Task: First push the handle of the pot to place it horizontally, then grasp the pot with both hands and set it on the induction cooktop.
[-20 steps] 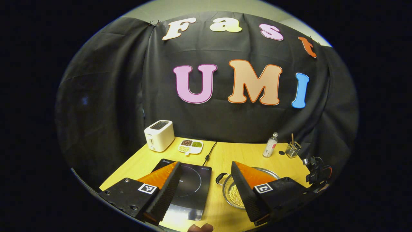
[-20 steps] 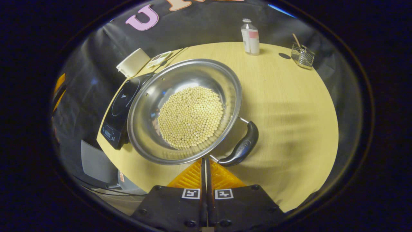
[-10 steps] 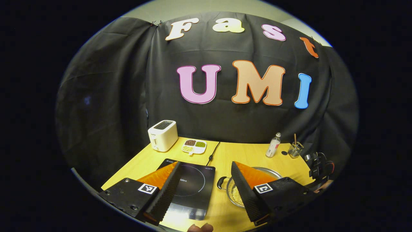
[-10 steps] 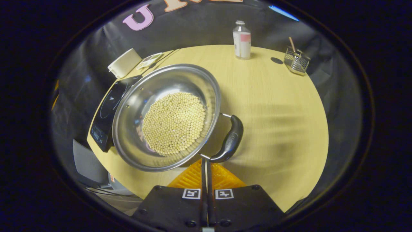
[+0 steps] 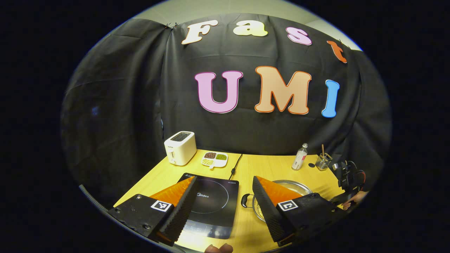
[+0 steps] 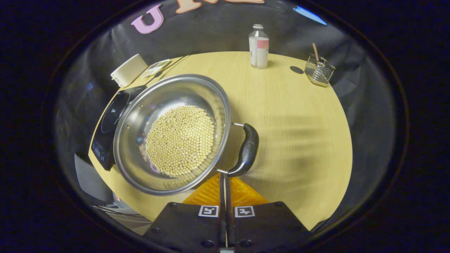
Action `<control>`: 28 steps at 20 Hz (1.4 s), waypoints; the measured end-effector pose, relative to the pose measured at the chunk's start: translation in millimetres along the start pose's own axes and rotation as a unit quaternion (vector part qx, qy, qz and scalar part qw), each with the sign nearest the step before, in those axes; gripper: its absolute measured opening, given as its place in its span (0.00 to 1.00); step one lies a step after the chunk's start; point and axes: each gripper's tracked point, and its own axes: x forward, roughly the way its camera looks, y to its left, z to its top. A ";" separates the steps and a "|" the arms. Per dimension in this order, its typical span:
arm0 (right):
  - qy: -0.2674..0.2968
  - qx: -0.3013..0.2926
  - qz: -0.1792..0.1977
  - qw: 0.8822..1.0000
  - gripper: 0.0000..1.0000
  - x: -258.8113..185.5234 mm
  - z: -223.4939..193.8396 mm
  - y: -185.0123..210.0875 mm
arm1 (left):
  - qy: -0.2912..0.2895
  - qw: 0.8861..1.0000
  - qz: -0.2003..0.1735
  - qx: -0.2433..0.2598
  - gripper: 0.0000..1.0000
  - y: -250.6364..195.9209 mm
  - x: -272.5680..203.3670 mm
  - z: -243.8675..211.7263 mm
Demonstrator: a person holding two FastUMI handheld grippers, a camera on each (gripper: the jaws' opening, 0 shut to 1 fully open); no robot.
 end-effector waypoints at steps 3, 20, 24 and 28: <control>-0.002 0.004 -0.017 1.000 0.03 -0.7 1.2 -1.5 | 0.000 1.000 -0.008 0.002 0.93 5.2 -2.9 -2.0; -0.097 0.136 -0.103 0.981 0.54 -64.7 23.2 -4.7 | 0.168 0.968 -0.187 -0.009 0.97 -63.1 69.4 -113.9; -0.085 0.141 -0.099 0.981 0.65 -45.2 29.7 -14.4 | 0.232 0.957 -0.174 -0.020 0.97 -71.7 95.5 -147.2; -0.064 0.143 -0.087 0.984 0.65 -22.5 33.9 -20.4 | 0.268 0.950 -0.159 -0.022 0.96 -80.7 122.6 -171.6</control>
